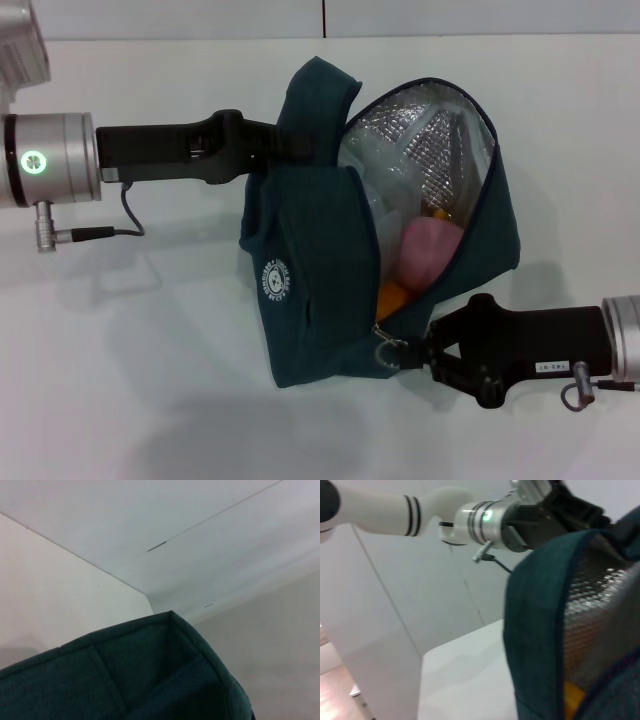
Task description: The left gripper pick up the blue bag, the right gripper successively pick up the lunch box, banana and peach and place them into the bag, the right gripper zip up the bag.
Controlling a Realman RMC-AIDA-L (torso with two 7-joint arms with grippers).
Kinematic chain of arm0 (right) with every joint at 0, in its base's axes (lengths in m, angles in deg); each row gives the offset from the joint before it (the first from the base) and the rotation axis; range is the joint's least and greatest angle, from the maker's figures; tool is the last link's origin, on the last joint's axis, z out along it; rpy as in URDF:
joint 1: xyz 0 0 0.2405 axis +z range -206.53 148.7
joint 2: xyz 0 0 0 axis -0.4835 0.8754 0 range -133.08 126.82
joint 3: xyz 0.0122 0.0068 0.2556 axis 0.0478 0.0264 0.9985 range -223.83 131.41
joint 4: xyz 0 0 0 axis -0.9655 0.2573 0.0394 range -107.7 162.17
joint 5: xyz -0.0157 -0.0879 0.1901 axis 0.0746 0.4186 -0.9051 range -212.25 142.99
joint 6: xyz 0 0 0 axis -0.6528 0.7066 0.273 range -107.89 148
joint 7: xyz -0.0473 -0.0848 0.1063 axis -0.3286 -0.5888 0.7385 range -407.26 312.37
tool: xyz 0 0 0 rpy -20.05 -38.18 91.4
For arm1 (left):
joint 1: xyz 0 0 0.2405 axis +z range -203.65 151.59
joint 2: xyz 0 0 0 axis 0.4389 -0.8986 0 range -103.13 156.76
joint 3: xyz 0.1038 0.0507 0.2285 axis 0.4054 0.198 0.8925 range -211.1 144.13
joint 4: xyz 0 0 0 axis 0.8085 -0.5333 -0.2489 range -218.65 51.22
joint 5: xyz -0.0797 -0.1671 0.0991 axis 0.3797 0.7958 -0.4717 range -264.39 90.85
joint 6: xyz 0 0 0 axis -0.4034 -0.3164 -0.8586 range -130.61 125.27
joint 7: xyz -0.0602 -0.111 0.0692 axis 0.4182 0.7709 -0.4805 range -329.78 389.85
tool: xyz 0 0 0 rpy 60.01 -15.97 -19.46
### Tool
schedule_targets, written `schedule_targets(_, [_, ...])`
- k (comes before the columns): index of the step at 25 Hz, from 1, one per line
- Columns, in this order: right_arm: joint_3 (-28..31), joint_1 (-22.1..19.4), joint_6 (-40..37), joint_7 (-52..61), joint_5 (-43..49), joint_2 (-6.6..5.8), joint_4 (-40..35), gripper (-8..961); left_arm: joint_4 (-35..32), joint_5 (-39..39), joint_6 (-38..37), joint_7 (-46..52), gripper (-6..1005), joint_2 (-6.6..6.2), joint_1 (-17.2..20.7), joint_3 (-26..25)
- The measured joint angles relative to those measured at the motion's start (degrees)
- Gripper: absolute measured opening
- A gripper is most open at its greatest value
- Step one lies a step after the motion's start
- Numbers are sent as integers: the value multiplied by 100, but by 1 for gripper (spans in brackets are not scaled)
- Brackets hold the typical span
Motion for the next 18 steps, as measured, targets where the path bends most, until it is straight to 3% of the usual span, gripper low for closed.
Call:
schedule_targets(7, [-7,135,-206,71,90,12,4,4,0,6,24,-13,59,2,0,0])
schedule_targets(18, [34,-11,-225,137,82,4,13,5,0,8,62,-16,61,2,0,-1])
